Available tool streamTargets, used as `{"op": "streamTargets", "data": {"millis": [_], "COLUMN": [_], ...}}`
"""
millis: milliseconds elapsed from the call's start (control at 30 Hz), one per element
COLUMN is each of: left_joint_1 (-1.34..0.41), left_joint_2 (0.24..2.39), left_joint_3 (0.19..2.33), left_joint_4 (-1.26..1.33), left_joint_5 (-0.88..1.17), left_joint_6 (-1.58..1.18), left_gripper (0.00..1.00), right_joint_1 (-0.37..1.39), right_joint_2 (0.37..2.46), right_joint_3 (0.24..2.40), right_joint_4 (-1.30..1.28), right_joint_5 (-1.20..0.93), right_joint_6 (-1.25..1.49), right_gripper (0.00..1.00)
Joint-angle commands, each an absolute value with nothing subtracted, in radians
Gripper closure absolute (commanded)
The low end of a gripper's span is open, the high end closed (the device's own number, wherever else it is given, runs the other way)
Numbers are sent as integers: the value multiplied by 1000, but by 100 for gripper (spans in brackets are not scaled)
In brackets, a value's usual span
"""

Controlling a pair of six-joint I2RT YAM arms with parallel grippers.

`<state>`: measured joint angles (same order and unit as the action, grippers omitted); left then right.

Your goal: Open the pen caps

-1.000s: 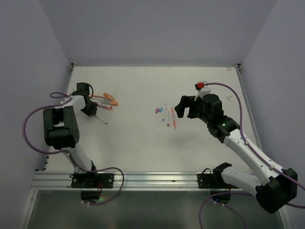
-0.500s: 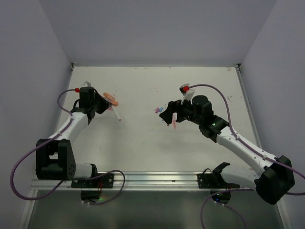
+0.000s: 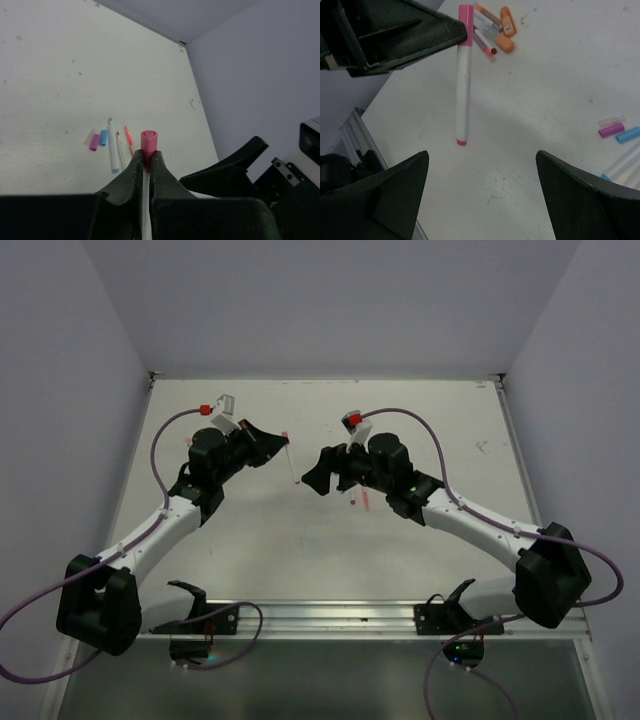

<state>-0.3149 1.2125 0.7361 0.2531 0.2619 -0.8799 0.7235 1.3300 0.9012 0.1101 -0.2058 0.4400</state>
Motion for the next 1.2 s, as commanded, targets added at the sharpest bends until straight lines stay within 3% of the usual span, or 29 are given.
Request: {"op": "streamTargets", "data": {"millis": [0,167,433,533,767,867,1000,1167], "left_joint_1": [-365,-402,-436,-440,-442,-442,-442,-440], "left_joint_2": [1172,1163,1155,1152,1141,1143,1152,1173], "left_joint_3": [713,704,693,689,696,710,739,794], "left_joint_4": [417,451,495,500,474,453,407,358], "left_joint_5": [278,272,268,272,285,299,311,325], "left_joint_6": [-890,-891,-885,-884,-861,-839,-795,-752], "left_gripper": [100,100,100,100,99,89,68,60], "right_joint_1": [736,749,759,762,762,761,764,762], "right_joint_2": [1367,1426,1471,1477,1470,1457,1439,1422], "right_joint_3": [965,995,1011,1011,999,991,973,963], "right_joint_4": [218,255,290,298,279,255,239,206], "right_joint_5": [-219,-232,-259,-265,-272,-264,-258,-261], "right_joint_6": [459,466,462,460,440,425,411,381], "right_gripper": [8,10,22,35,89,100,100,100]}}
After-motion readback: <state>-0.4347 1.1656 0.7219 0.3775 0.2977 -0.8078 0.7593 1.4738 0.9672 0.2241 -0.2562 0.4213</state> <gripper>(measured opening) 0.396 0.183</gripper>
